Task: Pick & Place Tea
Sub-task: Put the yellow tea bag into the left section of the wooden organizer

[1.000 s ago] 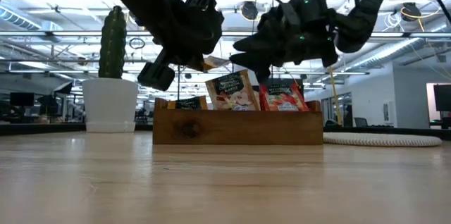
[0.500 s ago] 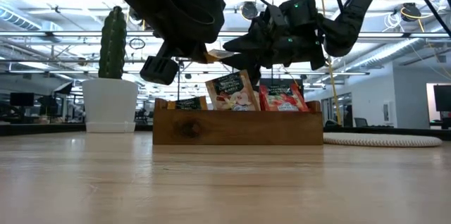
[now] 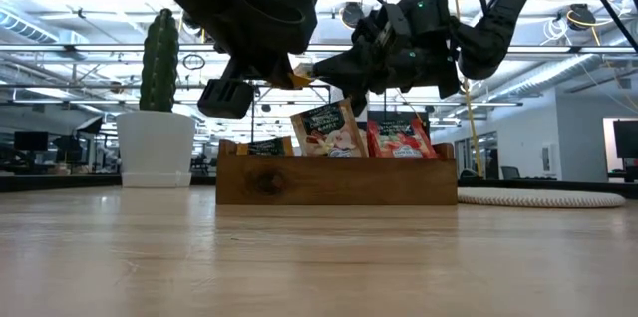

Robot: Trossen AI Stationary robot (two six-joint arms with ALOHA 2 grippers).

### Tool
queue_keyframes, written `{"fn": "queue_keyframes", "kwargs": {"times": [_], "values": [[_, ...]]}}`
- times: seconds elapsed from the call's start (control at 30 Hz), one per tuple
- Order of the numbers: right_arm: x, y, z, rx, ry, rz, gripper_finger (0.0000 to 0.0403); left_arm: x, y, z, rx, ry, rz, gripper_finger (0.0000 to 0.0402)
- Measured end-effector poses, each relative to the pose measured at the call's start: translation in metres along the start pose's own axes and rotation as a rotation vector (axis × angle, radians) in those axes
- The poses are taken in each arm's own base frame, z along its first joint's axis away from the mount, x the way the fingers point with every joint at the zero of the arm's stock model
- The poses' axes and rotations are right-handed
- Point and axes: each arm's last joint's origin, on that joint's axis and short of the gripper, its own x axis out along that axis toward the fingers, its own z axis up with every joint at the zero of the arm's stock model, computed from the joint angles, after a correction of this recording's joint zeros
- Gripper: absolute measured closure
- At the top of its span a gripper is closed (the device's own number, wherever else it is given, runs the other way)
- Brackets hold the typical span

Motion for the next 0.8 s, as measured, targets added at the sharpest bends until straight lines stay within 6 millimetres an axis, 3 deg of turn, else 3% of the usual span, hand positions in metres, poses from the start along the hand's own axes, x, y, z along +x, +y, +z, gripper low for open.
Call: {"fn": "queue_keyframes", "kwargs": {"times": [0.17,0.33,0.53,0.67,0.8], "values": [[0.002,0.003,-0.001,-0.029,0.003,0.008,0.0402,-0.002,-0.001,0.001,-0.147,-0.010,-0.004,0.0366],[0.003,0.004,-0.002,-0.040,0.006,0.009,0.0403,-0.006,0.014,-0.006,-0.559,-0.082,-0.148,0.0311],[0.002,0.005,0.002,-0.066,-0.014,-0.011,0.0403,-0.019,0.058,-0.047,-0.954,-0.101,-0.379,0.0208],[0.002,0.015,0.008,-0.120,-0.019,0.009,0.0403,-0.036,0.081,-0.069,-1.061,-0.156,-0.478,0.0151],[0.003,0.039,0.019,-0.251,0.009,-0.016,0.0403,-0.050,0.094,-0.085,-1.110,-0.172,-0.428,0.0123]]}}
